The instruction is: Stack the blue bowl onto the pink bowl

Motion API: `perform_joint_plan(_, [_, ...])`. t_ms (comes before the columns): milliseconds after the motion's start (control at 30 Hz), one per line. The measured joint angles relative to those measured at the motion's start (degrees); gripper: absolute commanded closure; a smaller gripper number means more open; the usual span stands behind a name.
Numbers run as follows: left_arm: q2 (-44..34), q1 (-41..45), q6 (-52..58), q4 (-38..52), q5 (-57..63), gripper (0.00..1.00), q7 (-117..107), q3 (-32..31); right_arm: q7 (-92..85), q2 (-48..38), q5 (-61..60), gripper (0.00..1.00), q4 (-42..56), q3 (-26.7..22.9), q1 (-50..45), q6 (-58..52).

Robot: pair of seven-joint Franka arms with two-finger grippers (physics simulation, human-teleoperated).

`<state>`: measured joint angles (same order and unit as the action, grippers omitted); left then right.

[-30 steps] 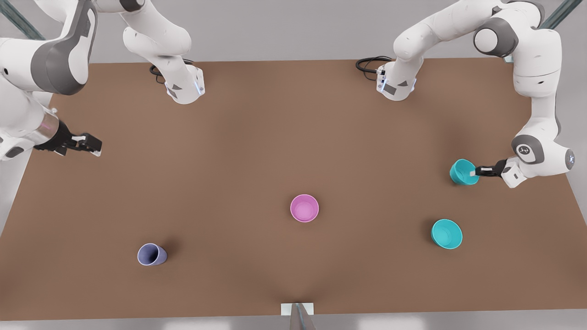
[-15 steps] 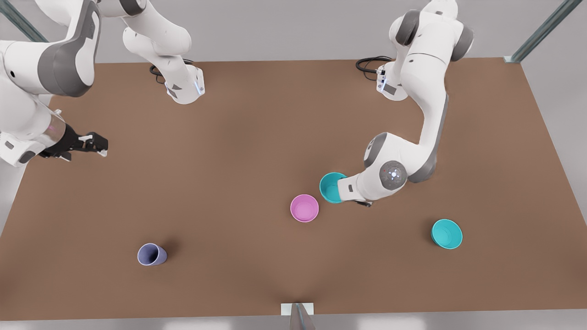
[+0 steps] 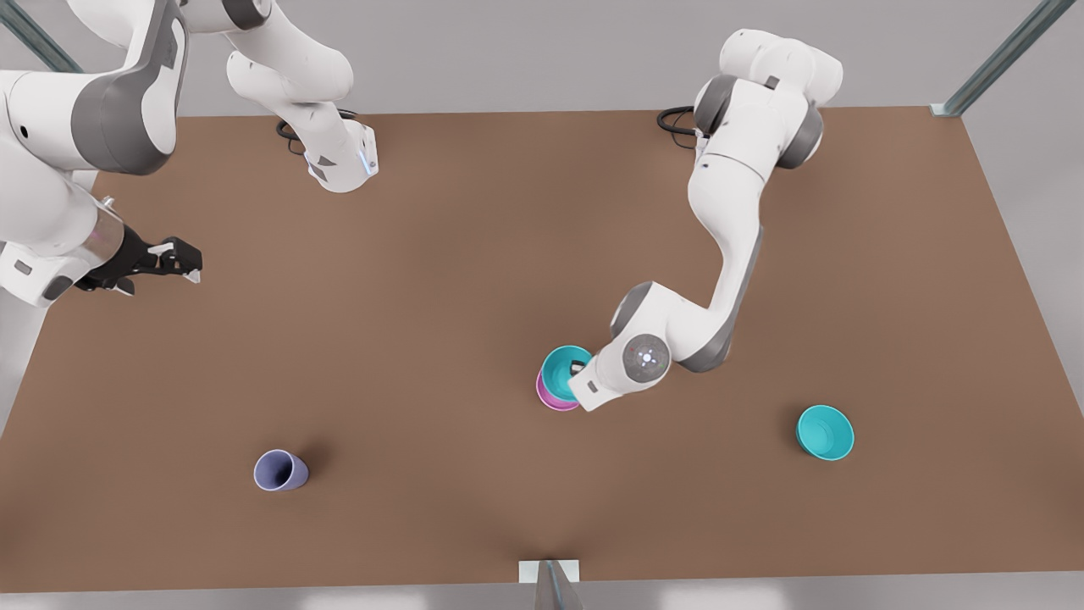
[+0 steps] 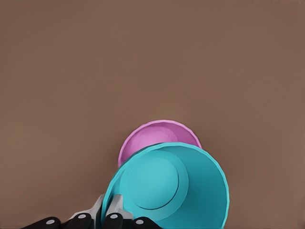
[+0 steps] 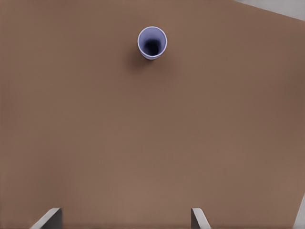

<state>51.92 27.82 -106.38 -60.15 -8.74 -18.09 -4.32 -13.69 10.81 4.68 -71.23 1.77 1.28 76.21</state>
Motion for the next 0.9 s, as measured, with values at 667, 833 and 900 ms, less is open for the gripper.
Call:
perform_joint_plan(667, [2.57, -0.25, -2.46, -0.12, -1.97, 0.47, -15.55, -0.82, -0.94, -5.25, -0.08, 0.0, -7.36, 0.68, 1.0, 3.86])
perform_joint_plan(833, [2.0, -1.41, -2.4, -1.32, -2.69, 0.0, -16.23, -1.08, -0.91, -5.11, -0.14, 0.0, -7.37, 0.68, 1.09, 4.06])
perform_joint_plan(900, [-6.07, -7.13, 2.65, -3.8, 1.19, 0.0, -14.99, -1.09, -0.9, -5.09, -0.13, 0.0, -7.35, 0.68, 1.12, 4.08])
